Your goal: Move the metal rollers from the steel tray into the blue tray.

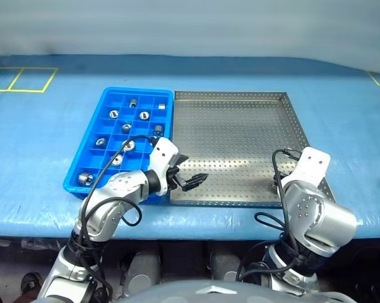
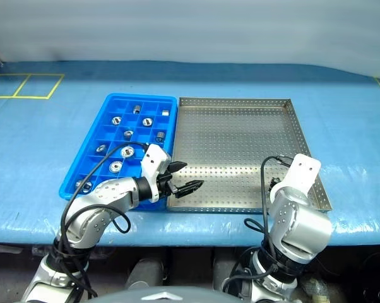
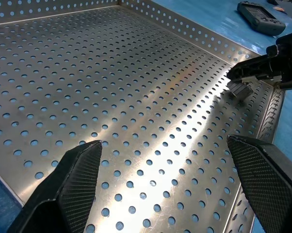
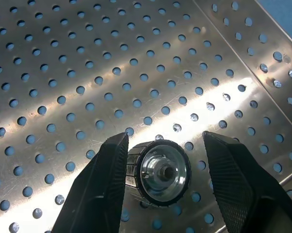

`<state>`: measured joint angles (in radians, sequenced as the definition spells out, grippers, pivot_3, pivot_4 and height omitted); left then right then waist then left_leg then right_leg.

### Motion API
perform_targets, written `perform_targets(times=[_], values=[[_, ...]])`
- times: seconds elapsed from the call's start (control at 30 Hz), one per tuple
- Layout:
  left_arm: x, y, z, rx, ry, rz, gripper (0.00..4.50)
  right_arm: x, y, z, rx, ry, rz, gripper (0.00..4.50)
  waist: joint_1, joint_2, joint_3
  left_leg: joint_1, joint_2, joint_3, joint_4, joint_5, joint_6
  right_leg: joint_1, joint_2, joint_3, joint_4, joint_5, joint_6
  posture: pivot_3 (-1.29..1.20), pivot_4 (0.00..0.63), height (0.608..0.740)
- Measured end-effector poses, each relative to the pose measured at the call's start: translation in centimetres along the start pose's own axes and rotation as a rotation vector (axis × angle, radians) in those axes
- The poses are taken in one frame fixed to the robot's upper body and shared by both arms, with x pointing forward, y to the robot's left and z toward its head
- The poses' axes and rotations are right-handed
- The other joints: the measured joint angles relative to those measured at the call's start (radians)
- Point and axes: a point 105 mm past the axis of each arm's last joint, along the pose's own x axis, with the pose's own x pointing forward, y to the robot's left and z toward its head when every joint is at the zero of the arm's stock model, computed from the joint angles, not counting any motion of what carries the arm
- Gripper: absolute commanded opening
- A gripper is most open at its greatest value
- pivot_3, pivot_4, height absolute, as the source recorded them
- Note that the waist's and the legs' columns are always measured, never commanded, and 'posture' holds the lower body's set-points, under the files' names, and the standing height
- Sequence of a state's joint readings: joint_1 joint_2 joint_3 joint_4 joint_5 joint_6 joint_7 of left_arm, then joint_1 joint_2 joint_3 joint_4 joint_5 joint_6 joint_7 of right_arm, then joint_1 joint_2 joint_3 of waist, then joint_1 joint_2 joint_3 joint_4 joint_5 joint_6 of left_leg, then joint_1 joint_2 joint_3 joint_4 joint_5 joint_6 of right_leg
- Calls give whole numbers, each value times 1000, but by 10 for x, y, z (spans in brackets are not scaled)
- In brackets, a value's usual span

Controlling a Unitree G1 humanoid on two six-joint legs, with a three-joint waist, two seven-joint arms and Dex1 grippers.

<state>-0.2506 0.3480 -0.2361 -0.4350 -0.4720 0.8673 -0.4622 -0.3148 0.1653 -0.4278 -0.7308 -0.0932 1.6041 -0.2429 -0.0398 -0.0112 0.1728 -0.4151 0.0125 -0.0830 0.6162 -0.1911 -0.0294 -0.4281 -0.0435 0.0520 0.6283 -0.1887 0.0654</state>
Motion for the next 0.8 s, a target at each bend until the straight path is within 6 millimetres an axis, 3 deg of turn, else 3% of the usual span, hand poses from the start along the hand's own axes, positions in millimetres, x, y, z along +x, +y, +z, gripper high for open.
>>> perform_targets(times=[0.27,0.5,0.67,0.8], values=[[-1,2,-1,4,5,10,4490,-1,7,4,4,-19,48,93,0,0,0,0,0,0,0,0,0,0,0,0,0,0,0,44,150,740],[-1,3,0,4,4,17,4490,-2,16,9,9,-52,106,93,0,0,0,0,0,0,0,0,0,0,0,0,0,0,0,44,150,740],[-1,3,0,5,4,21,4490,-9,39,19,-10,-118,242,93,-1,0,0,0,0,0,-1,0,0,0,0,0,0,0,0,34,150,740],[-1,4,0,8,4,30,4490,-10,35,23,-20,-149,177,267,2,0,0,-1,0,0,-1,0,0,-1,0,0,-1,0,0,11,150,740]])
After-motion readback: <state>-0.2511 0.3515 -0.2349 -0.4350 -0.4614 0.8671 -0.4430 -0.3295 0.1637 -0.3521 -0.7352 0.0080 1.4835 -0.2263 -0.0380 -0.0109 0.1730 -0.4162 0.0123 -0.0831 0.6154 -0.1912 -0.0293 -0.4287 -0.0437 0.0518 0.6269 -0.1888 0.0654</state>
